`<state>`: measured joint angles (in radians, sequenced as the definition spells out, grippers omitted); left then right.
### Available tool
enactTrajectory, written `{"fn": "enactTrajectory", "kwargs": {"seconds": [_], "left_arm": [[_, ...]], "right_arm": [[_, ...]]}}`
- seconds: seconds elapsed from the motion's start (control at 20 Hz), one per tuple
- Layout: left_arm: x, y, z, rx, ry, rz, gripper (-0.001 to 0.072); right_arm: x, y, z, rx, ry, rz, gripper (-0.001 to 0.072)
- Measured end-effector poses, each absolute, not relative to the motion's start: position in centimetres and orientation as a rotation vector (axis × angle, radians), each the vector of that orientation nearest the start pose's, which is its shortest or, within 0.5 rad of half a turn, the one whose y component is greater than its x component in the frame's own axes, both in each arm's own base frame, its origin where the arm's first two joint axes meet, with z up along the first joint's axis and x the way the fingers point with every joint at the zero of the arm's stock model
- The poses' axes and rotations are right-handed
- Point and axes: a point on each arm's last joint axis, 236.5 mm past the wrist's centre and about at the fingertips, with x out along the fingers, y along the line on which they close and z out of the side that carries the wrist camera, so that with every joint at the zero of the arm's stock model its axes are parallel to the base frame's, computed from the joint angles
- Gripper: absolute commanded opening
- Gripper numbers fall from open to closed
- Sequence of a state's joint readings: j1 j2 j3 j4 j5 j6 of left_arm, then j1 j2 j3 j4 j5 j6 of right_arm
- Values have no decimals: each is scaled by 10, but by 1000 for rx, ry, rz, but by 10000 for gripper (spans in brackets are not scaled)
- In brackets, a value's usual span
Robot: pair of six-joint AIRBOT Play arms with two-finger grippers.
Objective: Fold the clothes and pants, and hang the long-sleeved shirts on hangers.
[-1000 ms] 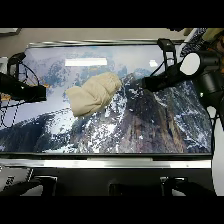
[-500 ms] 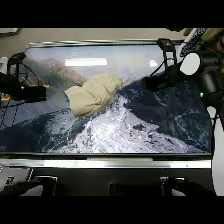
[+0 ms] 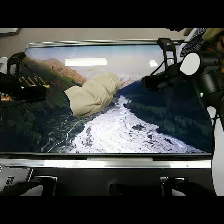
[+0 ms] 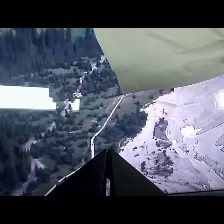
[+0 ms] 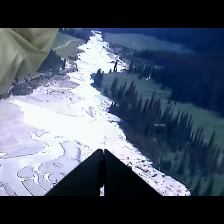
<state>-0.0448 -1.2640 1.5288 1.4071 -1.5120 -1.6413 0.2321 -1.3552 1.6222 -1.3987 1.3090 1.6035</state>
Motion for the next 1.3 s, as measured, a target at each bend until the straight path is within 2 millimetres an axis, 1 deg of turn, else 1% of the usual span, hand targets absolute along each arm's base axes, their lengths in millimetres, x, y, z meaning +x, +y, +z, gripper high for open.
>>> {"fn": "enactTrajectory", "kwargs": {"seconds": [0.1, 0.15, 0.2, 0.25, 0.3, 0.35, 0.45, 0.55, 0.7, 0.85, 0.95, 1.1, 1.3], "left_arm": [[376, -55, 125, -144, 1246, -131, 16], [378, -56, 125, -145, 1236, -131, 35], [380, -56, 125, -146, 1229, -130, 146], [383, -56, 125, -147, 1219, -130, 378], [386, -56, 124, -149, 1213, -129, 558], [389, -57, 122, -153, 1212, -129, 575], [394, -61, 116, -174, 1220, -133, 576], [400, -64, 102, -192, 1248, -130, 577], [416, -61, 72, -253, 1258, -109, 578], [434, -53, 33, -426, 1225, -122, 578], [439, -53, 6, -572, 1210, -164, 578], [445, -65, -22, -744, 1186, -249, 578], [448, -87, -56, -821, 1202, -311, 577]], "right_arm": [[424, 140, 142, 35, 1056, 321, 38], [424, 140, 142, 35, 1056, 321, 38], [424, 140, 142, 35, 1055, 321, 38], [424, 140, 142, 36, 1055, 321, 38], [424, 140, 142, 36, 1055, 321, 38], [424, 140, 142, 36, 1054, 321, 38], [424, 140, 142, 36, 1054, 321, 38], [424, 140, 142, 36, 1054, 321, 38], [422, 140, 141, 41, 1066, 318, 40], [416, 140, 138, 54, 1098, 311, 41], [412, 139, 136, 56, 1117, 308, 41], [409, 139, 134, 63, 1133, 306, 41], [409, 140, 135, 95, 1137, 288, 41]]}}
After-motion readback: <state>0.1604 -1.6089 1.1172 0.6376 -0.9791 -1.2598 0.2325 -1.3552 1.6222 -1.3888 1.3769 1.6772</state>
